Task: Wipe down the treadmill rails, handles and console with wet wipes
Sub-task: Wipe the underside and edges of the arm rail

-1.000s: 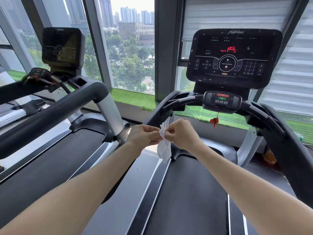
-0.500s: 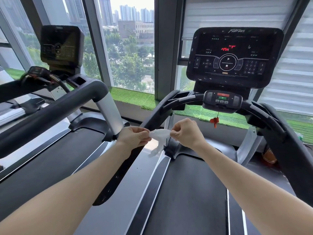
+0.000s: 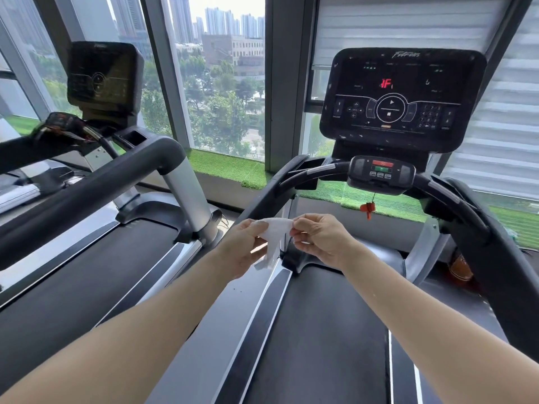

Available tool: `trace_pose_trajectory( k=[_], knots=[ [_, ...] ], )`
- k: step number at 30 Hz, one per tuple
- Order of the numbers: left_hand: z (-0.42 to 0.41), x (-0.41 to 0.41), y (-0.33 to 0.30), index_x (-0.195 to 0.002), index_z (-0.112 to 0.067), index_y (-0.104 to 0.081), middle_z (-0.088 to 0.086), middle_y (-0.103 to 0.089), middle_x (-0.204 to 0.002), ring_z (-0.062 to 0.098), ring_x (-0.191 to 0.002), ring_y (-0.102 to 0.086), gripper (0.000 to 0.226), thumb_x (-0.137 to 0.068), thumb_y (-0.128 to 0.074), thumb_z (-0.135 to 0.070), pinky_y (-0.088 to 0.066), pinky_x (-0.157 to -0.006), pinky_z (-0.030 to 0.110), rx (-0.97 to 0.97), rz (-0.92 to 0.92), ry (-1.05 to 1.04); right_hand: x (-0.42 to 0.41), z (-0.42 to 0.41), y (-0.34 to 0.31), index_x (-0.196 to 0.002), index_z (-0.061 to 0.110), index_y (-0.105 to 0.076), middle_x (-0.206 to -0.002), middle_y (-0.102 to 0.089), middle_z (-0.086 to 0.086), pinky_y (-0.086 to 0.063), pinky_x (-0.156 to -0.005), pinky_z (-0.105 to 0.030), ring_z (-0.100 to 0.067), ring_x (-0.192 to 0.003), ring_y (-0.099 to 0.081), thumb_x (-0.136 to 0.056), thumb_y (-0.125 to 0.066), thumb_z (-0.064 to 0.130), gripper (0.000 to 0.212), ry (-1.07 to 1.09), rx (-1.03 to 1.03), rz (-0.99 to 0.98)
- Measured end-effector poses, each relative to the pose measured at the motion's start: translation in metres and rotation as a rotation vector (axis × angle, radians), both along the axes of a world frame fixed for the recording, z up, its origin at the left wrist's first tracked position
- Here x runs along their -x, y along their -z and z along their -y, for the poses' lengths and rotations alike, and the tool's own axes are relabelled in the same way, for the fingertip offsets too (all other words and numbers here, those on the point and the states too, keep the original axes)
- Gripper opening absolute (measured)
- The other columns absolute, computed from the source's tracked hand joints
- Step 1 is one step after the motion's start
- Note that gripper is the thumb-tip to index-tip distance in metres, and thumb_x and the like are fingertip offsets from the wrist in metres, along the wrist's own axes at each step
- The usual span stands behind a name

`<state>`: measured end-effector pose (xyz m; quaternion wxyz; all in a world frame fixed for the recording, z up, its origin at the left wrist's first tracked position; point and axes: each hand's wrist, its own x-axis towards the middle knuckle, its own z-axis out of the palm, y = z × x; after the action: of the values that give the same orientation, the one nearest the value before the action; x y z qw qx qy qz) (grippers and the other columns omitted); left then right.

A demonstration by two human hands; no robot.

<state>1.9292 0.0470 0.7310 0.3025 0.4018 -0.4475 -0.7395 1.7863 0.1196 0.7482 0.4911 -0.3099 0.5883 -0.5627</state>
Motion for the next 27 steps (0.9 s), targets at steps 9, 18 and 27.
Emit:
trace_pose_trajectory(
  k=[9,18,27],
  knots=[
    [-0.010,0.006,-0.001,-0.084,-0.013,-0.045,0.008,-0.058,-0.088,0.019,-0.081,-0.057,0.013,-0.096,-0.045,-0.009,-0.052,-0.072,0.030,0.131,0.087,-0.052,-0.011,0.000,0.003,-0.082,0.011,-0.063,-0.071,-0.061,-0.001,-0.049,-0.067,-0.027,-0.013,-0.064,-0.056,-0.088,-0.060,0.016,0.009,-0.081,-0.084,-0.001],
    [-0.008,0.003,0.000,-0.078,-0.009,-0.054,0.010,-0.055,-0.078,0.024,-0.071,-0.056,0.008,-0.085,-0.054,-0.010,-0.058,-0.070,0.040,0.325,0.327,-0.289,-0.032,0.016,0.006,-0.073,0.009,-0.051,-0.070,-0.053,-0.009,-0.045,-0.064,-0.034,-0.020,-0.061,-0.049,-0.090,-0.049,0.013,0.018,0.098,-0.074,-0.521],
    [0.001,0.004,-0.003,-0.077,-0.012,-0.046,0.008,-0.054,-0.081,0.026,-0.073,-0.057,0.018,-0.089,-0.059,-0.009,-0.059,-0.069,0.040,0.197,0.275,-0.421,-0.037,0.012,0.005,-0.083,0.015,-0.045,-0.084,-0.050,-0.007,-0.046,-0.064,-0.029,-0.019,-0.071,-0.050,-0.086,-0.059,0.005,0.017,0.018,0.018,-0.545]
  ],
)
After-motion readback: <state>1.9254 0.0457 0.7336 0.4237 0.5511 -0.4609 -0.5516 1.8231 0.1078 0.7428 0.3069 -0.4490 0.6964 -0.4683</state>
